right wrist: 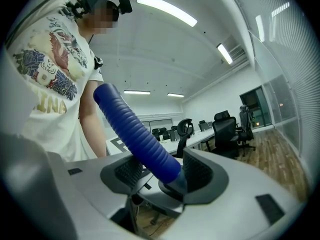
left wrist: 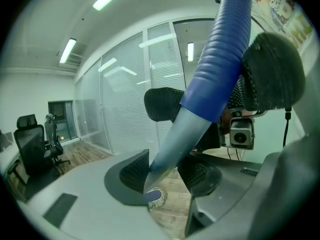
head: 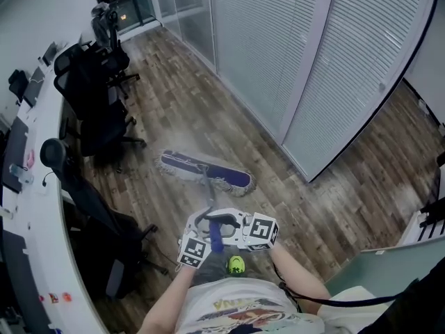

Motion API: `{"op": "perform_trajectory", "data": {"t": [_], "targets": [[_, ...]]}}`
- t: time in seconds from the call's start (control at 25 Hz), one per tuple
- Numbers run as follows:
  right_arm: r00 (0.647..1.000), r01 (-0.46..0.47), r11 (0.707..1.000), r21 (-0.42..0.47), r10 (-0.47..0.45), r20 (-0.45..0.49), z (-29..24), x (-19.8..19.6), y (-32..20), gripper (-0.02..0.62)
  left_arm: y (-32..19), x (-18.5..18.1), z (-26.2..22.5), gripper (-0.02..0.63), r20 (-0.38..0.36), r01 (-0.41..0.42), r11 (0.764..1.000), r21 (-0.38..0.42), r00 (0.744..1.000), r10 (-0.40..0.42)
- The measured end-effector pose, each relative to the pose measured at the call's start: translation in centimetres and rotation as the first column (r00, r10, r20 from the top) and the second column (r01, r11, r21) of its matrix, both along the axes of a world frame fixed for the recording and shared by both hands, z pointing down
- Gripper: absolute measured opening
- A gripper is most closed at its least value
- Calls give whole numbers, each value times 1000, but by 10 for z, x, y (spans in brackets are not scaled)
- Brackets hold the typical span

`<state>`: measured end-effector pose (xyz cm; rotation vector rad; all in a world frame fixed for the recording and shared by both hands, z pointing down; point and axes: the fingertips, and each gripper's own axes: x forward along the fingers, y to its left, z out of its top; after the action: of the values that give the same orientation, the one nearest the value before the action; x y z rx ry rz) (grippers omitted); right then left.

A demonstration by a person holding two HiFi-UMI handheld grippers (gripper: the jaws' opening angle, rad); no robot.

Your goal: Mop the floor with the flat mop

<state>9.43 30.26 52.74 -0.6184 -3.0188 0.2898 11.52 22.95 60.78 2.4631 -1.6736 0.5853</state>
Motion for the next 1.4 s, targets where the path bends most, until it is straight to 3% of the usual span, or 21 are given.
{"op": "perform_trajectory", "data": {"t": [0.2, 0.36, 0.6, 0.8, 1.16, 1.4], "targets": [[1000, 0, 1000, 4, 0, -3, 5, -5, 1, 227, 2, -4, 9, 150, 62, -69, 997, -19, 996, 70], [999, -29, 999, -34, 30, 43, -6, -17, -16, 227, -13, -17, 1, 150, 45, -62, 998, 18, 997, 62], [999, -36, 999, -17, 36, 29, -7, -60, -62, 227, -60, -55, -6, 150, 9, -138, 989, 51, 990, 138], [999, -46, 999, 30, 46, -13, 4, -130, -104, 227, -104, -121, 4, 150, -8, -199, 980, 28, 980, 199], [991, -133, 991, 14, 133, 16, -17, -309, -212, 227, -211, -290, -15, 150, -36, -280, 960, 25, 959, 281], [989, -145, 989, 25, 145, 9, -8, -382, -257, 227, -256, -361, -5, 150, -26, -301, 953, 16, 953, 301]]}}
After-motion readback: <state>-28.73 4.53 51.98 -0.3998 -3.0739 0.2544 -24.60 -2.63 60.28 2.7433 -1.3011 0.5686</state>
